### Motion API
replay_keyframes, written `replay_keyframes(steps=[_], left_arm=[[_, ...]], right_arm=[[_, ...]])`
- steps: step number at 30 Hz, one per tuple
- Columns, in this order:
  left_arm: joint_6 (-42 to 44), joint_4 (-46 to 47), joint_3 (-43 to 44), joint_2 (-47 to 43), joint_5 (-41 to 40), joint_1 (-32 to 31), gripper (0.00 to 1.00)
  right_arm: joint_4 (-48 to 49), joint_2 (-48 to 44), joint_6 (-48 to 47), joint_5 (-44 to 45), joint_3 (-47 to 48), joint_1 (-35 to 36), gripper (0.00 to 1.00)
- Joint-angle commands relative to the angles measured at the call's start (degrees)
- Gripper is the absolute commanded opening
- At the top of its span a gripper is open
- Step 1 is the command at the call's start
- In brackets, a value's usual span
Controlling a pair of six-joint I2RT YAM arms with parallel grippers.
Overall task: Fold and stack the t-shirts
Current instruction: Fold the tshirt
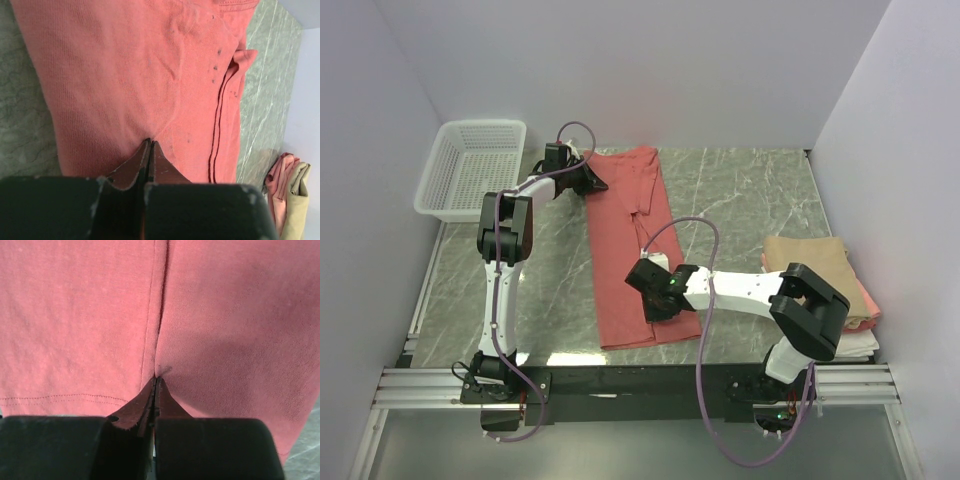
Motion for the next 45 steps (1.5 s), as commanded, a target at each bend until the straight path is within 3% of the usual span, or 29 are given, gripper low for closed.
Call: replay_keyframes(steps=[1,7,14,18,23,31,35,38,45], left_arm=[[1.02,-1.78,0.73,2.68,-2.77,0.56,0.02],[1.02,-1.96,0.91,2.76,-2.60,0.56,0.02],[1.63,-2.23,1.00,1.19,-2.42,0.65,0.09],[1.73,-0.74,0.65,-0.48,-1.02,1.00,0.23],[2.16,-0.29,2.23,-3.64,-0.05,1.61,0.44],[0.93,1.73,3.46,-9.70,1.97,3.02,0.53],[-0.12,2.34,1.97,-12.35,2.41,3.02,0.52],[-2.22,5.22,-4.43,-16.74,1.98,2.93,0.48],[-4.52,5.33,-27.78,-31.14,-4.16,-1.45,0.27]], right_arm=[[1.42,0.02,0.55,-1.11,1.15,0.79,0.00],[1.15,0.02,0.72,-0.93,0.80,0.87,0.00],[0.97,-4.63,-0.15,-1.28,1.85,0.70,0.19],[1.33,-7.53,-1.99,-1.98,3.69,-0.44,0.25],[3.34,-14.81,-3.84,-6.20,2.12,-7.46,0.29],[8.62,-24.41,-5.78,-15.95,-8.16,-19.86,0.31],[11.16,-25.82,-5.52,-19.56,-11.85,-22.50,0.31],[13.54,-26.26,-4.82,-20.70,-15.19,-23.73,0.30],[15.30,-27.84,-3.49,-18.34,-21.60,-24.70,0.29]])
